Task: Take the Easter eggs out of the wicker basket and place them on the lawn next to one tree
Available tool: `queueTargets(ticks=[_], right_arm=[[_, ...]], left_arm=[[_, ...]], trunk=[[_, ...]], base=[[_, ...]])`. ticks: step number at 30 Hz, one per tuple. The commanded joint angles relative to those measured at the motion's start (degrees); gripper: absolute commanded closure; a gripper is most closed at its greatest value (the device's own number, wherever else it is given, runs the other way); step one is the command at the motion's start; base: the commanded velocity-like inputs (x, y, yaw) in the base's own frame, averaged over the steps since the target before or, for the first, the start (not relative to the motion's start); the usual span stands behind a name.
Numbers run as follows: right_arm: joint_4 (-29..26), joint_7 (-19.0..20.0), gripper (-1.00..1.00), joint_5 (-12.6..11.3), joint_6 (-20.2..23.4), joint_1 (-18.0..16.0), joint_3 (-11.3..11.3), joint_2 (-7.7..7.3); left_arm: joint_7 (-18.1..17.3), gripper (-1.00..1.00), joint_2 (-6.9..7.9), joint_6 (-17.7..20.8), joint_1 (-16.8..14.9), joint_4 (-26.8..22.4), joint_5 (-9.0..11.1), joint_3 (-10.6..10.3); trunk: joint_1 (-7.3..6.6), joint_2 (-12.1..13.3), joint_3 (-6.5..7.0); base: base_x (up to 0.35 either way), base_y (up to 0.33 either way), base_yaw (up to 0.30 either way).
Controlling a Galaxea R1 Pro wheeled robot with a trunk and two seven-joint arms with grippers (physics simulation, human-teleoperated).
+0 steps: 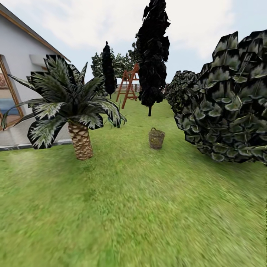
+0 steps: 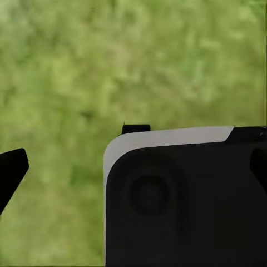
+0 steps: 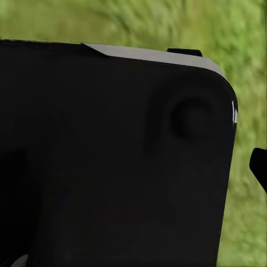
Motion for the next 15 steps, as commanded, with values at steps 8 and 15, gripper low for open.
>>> queueTargets(ticks=[8,15], right_arm=[[-0.1,0.0,-1.00,0.0,-0.1,0.0,0.3,-0.01],[-0.1,0.0,-1.00,0.0,0.0,0.0,0.3,-0.01]], left_arm=[[0.1,-1.00,-0.01,-0.2,0.0,0.0,-0.1,-0.1],[0.1,-1.00,-0.01,-0.2,0.0,0.0,-0.1,-0.1]], trunk=[[0.03,0.0,-0.04],[0.03,0.0,-0.04]], base=[[0.327,0.018,-0.231],[0.335,0.002,-0.077]])
